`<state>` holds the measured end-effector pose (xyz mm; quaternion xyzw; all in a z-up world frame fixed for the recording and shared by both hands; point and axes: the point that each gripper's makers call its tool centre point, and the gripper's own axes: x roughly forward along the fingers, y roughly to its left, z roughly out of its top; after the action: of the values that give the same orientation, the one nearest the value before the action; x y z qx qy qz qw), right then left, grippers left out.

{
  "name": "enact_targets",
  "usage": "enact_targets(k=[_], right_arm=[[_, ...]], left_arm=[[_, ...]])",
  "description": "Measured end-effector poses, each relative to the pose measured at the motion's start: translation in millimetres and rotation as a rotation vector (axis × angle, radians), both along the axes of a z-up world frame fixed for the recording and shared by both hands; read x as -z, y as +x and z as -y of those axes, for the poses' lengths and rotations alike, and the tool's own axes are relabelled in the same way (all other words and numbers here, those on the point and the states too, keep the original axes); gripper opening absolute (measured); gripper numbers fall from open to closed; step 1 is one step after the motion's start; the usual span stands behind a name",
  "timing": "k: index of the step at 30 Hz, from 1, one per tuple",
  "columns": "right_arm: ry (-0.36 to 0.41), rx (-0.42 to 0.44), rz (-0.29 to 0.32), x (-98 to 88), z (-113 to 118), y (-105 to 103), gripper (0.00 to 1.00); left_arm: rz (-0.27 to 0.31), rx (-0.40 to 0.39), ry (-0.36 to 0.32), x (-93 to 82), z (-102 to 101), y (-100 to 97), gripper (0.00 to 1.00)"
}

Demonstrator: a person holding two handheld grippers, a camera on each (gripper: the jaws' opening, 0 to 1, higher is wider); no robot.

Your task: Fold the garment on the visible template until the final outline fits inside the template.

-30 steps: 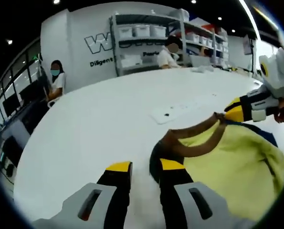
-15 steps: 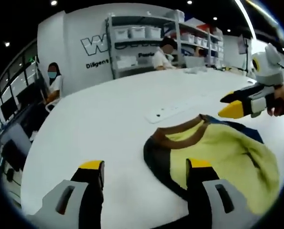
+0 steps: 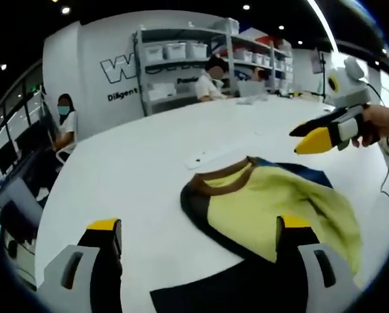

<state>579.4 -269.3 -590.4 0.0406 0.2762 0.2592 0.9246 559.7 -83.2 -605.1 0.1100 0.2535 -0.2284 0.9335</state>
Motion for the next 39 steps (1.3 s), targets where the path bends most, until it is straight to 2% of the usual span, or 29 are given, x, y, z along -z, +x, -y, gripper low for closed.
enact_targets(k=[3,8,13,17,19,21,22,25,28,29,35,39], right_arm=[[-0.003,-0.012,-0.005,1.2,1,-7,0.91],[0.001,0.002,-0.011,5.5,8,-16,0.89],[0.005,0.012,-0.028,11.7,16,-30,0.87],[-0.002,0.02,-0.041,17.4,23,-41,0.84],[0.002,0.027,-0.043,19.7,26,-46,0.82],[-0.006,0.035,-0.049,25.6,31,-52,0.79],[-0.018,0.042,-0.044,27.3,35,-53,0.74],[-0.029,0.06,-0.044,33.0,44,-58,0.62],[-0.035,0.076,-0.055,39.7,51,-62,0.59],[-0.034,0.08,-0.06,42.2,54,-63,0.59],[-0.042,0.094,-0.099,57.3,59,-70,0.53],[-0.042,0.092,-0.114,66.3,56,-74,0.48]], left_arm=[[-0.016,0.019,0.02,4.0,-3,-13.4,0.96],[-0.028,0.005,0.055,10.4,-15,-26.0,0.92],[-0.079,-0.041,0.043,19.7,-26,-39.8,0.88],[-0.11,-0.081,0.033,25.0,-34,-49.3,0.81],[-0.122,-0.101,0.016,28.0,-37,-54.0,0.8],[-0.156,-0.114,0.027,36.2,-42,-60.3,0.79],[-0.178,-0.131,0.046,41.6,-48,-64.2,0.77],[-0.193,-0.165,0.028,46.1,-57,-68.0,0.73],[-0.221,-0.206,-0.009,49.1,-65,-72.8,0.68],[-0.231,-0.235,-0.046,49.9,-68,-74.0,0.66],[-0.25,-0.236,-0.028,58.1,-77,-78.8,0.56],[-0.263,-0.239,-0.039,60.6,-76,-81.1,0.41]])
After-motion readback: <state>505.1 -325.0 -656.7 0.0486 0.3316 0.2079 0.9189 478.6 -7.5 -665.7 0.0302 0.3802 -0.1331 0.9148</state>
